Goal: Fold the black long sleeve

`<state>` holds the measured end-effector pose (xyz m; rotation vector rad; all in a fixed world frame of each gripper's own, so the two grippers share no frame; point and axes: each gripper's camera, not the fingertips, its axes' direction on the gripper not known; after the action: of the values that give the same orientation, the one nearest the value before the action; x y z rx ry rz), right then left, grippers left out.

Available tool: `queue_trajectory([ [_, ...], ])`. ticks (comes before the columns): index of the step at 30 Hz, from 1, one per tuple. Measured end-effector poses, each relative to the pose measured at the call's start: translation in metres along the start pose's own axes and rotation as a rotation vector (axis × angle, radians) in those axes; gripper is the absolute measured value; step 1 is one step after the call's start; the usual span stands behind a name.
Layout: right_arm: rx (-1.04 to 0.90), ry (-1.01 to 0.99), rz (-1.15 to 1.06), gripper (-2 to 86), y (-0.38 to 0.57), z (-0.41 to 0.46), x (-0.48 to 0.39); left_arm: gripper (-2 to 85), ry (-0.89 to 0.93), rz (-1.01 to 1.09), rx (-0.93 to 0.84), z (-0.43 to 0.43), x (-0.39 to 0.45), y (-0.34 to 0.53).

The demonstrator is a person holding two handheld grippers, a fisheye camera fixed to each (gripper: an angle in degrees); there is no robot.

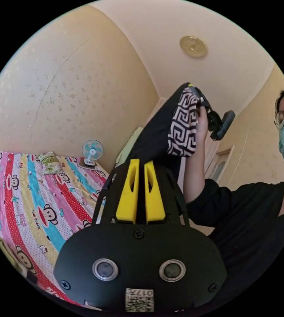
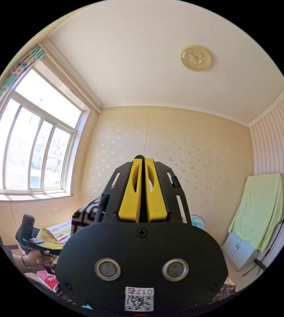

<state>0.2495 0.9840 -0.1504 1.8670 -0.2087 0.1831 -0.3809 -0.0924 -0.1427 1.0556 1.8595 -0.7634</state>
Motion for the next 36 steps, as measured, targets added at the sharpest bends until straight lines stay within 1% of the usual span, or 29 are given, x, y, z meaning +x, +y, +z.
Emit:
queue_trajectory([
  [1,-0.035,-0.016,0.033,1.5,0.006,0.004,0.019,0.9,0.016,-0.014,0.022,-0.010,-0.006,-0.003],
  [3,-0.083,-0.124,0.083,1.5,0.019,0.015,0.050,-0.3,0.069,-0.083,0.150,-0.052,-0.030,-0.016],
  [5,-0.222,-0.296,0.161,1.5,0.037,0.043,0.085,-0.7,0.062,-0.122,0.218,-0.078,-0.045,-0.027],
  [6,-0.271,-0.324,0.174,1.5,0.041,0.052,0.090,-0.8,0.041,-0.130,0.230,-0.091,-0.054,-0.036],
  [8,-0.448,-0.409,0.225,1.4,0.061,0.086,0.104,-0.9,-0.018,-0.144,0.208,-0.107,-0.064,-0.052],
  [10,-0.457,-0.478,0.271,1.4,0.074,0.092,0.112,-0.9,-0.053,-0.131,0.164,-0.120,-0.071,-0.067],
  [12,-0.418,-0.574,0.294,1.3,0.084,0.088,0.119,-0.9,-0.031,-0.093,0.119,-0.139,-0.077,-0.079],
  [14,-0.352,-0.755,0.340,1.3,0.099,0.073,0.133,-0.9,-0.024,-0.062,0.106,-0.157,-0.079,-0.079],
  [17,-0.314,-0.884,0.400,1.2,0.119,0.049,0.144,-0.8,0.053,-0.038,0.056,-0.189,-0.084,-0.068],
  [19,-0.283,-0.892,0.394,1.1,0.119,0.035,0.145,-0.7,0.073,-0.046,0.034,-0.209,-0.082,-0.060],
  [23,-0.213,-0.851,0.356,1.0,0.079,0.033,0.144,-0.4,0.013,-0.024,0.058,-0.245,-0.065,-0.067],
  [25,-0.239,-0.806,0.370,1.0,0.058,0.052,0.144,-0.3,-0.009,-0.042,0.085,-0.249,-0.067,-0.084],
  [27,-0.295,-0.741,0.396,1.0,0.040,0.081,0.145,-0.3,-0.027,-0.111,0.102,-0.247,-0.086,-0.110],
  [28,-0.355,-0.680,0.402,1.0,0.033,0.106,0.146,-0.3,-0.034,-0.122,0.099,-0.245,-0.092,-0.117],
  [29,-0.435,-0.596,0.383,1.0,0.029,0.138,0.145,-0.3,-0.057,-0.130,0.072,-0.238,-0.109,-0.131],
  [30,-0.479,-0.556,0.368,1.0,0.028,0.155,0.145,-0.2,-0.087,-0.157,0.029,-0.229,-0.132,-0.145],
  [31,-0.575,-0.494,0.322,1.1,0.033,0.196,0.143,-0.2,-0.101,-0.179,0.005,-0.223,-0.145,-0.150],
  [32,-0.673,-0.444,0.242,1.2,0.046,0.243,0.138,-0.2,-0.125,-0.217,-0.045,-0.209,-0.178,-0.161],
  [33,-0.723,-0.421,0.197,1.3,0.057,0.269,0.136,-0.1,-0.162,-0.265,-0.094,-0.194,-0.219,-0.169],
  [34,-0.841,-0.394,0.147,1.4,0.086,0.325,0.132,-0.1,-0.178,-0.304,-0.120,-0.186,-0.243,-0.171],
  [35,-0.961,-0.395,0.155,1.6,0.122,0.382,0.131,0.1,-0.196,-0.386,-0.174,-0.167,-0.296,-0.173],
  [36,-1.012,-0.411,0.172,1.7,0.142,0.411,0.131,0.3,-0.209,-0.473,-0.234,-0.147,-0.353,-0.169],
])
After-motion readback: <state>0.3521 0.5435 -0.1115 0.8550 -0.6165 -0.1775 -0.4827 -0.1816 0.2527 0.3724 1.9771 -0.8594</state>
